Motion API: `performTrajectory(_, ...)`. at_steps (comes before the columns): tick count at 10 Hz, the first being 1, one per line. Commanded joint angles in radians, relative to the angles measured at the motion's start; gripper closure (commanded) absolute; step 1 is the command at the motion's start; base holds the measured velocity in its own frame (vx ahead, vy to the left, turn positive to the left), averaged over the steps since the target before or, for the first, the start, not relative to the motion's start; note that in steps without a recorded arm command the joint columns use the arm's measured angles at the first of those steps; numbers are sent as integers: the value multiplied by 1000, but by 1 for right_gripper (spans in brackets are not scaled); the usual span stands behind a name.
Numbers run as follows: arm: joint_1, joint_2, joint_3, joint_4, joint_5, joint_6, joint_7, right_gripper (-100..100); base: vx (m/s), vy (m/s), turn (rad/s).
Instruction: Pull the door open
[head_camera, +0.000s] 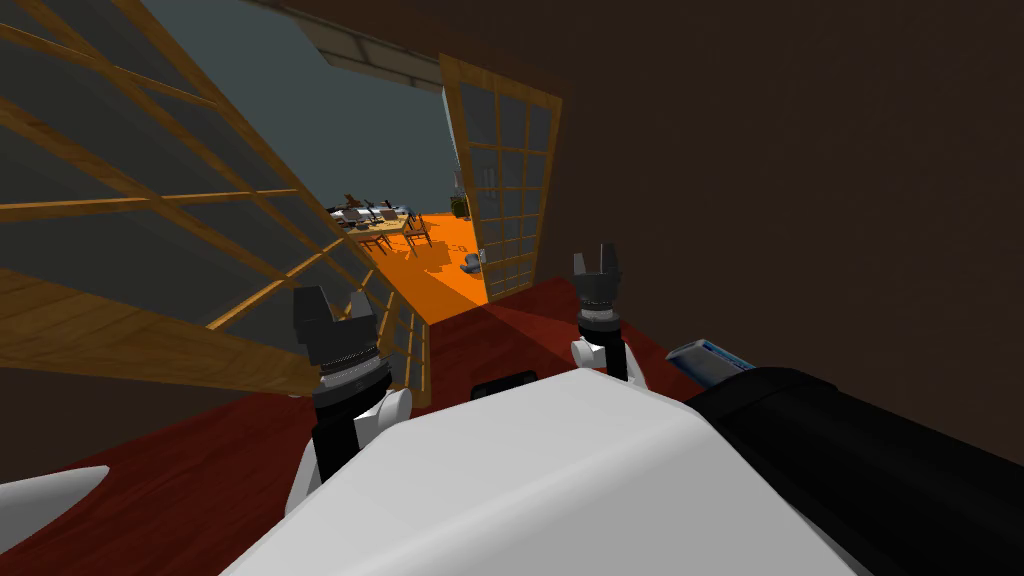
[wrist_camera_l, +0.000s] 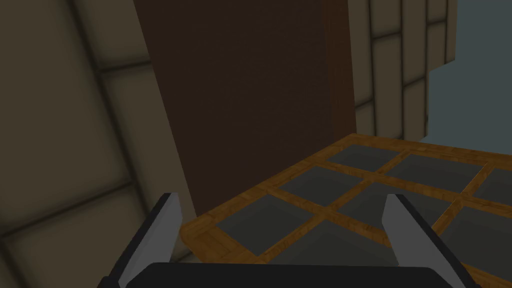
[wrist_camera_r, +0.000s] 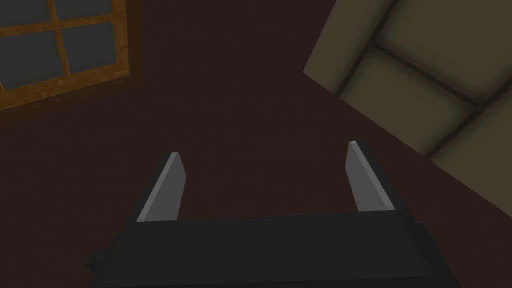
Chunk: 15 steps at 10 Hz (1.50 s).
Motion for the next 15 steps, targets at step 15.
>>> performTrajectory(15, -72, -39, -56, 278, 102, -76, 199, -100, 106, 31, 10)
